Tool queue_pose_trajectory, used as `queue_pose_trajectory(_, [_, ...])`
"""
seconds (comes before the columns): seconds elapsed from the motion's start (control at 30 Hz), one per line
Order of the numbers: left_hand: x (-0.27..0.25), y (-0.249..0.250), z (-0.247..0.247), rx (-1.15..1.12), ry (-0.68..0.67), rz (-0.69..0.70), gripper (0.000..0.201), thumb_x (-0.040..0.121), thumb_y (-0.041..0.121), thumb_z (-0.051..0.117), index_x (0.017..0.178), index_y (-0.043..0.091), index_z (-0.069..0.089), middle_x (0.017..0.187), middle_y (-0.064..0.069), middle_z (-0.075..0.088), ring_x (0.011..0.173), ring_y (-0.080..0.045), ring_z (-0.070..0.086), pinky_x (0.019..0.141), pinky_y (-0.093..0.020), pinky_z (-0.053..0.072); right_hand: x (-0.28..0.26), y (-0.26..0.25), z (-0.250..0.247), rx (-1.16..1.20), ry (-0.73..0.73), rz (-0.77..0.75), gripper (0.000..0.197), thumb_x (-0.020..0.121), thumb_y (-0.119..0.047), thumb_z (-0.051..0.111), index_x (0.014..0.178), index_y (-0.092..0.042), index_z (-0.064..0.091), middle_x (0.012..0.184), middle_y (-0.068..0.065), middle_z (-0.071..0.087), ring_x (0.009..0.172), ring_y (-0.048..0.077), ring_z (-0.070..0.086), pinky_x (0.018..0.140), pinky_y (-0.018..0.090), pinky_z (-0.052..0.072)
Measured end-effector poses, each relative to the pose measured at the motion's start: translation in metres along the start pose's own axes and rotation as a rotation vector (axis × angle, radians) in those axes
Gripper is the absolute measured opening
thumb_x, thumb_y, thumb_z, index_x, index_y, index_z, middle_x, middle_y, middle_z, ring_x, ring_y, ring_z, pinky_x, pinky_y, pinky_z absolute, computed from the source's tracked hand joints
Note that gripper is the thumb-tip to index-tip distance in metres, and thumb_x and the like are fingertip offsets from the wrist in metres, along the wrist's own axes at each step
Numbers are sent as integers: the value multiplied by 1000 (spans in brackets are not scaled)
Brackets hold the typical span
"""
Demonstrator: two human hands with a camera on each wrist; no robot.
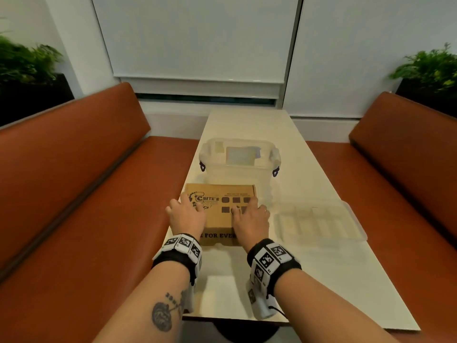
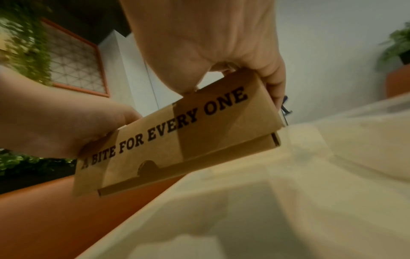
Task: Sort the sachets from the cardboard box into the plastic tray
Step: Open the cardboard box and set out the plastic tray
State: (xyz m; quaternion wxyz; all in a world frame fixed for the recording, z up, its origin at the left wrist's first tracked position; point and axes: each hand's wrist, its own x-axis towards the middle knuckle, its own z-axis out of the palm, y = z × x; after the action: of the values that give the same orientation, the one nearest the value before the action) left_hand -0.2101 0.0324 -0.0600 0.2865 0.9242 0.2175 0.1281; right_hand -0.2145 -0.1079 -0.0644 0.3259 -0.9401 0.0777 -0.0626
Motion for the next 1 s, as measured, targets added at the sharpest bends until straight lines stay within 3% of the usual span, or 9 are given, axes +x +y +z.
queue_pose_trajectory(0.27, [-10, -23, 34, -26, -315, -32, 59, 96, 31, 46, 148, 21, 21, 134, -18, 37, 126, -34, 31, 103, -43, 34, 6, 37, 17, 38, -184, 110, 50, 96, -41, 41, 133, -9, 32, 125, 21, 45, 119, 35, 38, 97, 42, 38])
queue_pose_trajectory(0.5, [-2, -22, 38, 31, -377, -30, 57, 97, 30, 43, 148, 16, 21, 139, -18, 37, 127, -36, 34, 106, -44, 31, 16, 54, 20, 26, -233, 108, 52, 95, -43, 46, 134, -12, 30, 123, 19, 46, 113, 35, 46, 96, 42, 43])
queue_pose_trajectory(0.6, [3, -15, 31, 93, -430, -154, 63, 99, 40, 35, 151, 18, 6, 143, -19, 36, 125, -39, 43, 107, -50, 31, 21, 55, 16, 31, -257, 138, 52, 96, -43, 42, 135, -13, 24, 120, 18, 52, 104, 36, 56, 91, 44, 48])
queue_pose_trajectory(0.67, [8, -10, 26, 78, -480, -244, 65, 101, 43, 29, 151, 13, 0, 141, -23, 40, 123, -39, 47, 104, -48, 37, 26, 54, 10, 23, -258, 165, 52, 96, -43, 40, 135, -13, 23, 117, 19, 56, 101, 36, 59, 89, 44, 49])
queue_pose_trajectory(0.83, [32, 5, 6, 120, -532, -241, 60, 100, 46, 25, 141, 4, 32, 142, -19, 42, 126, -33, 45, 99, -36, 37, 47, 42, -21, 24, -197, 181, 53, 98, -47, 32, 132, -7, 32, 120, 21, 59, 107, 36, 57, 87, 39, 44])
queue_pose_trajectory(0.93, [49, 21, -9, 87, -439, -195, 63, 99, 51, 22, 133, 3, 45, 135, -19, 50, 119, -33, 51, 93, -35, 40, 63, 31, -42, 113, -89, 168, 55, 99, -46, 33, 133, -3, 37, 127, 21, 54, 115, 36, 53, 90, 38, 41])
queue_pose_trajectory(1.0, [60, 30, -16, 13, -307, -171, 64, 99, 53, 23, 126, 2, 52, 126, -18, 57, 112, -32, 55, 89, -35, 43, 75, 24, -53, 272, 3, 152, 52, 99, -43, 36, 131, -2, 40, 125, 21, 55, 111, 35, 55, 85, 36, 43])
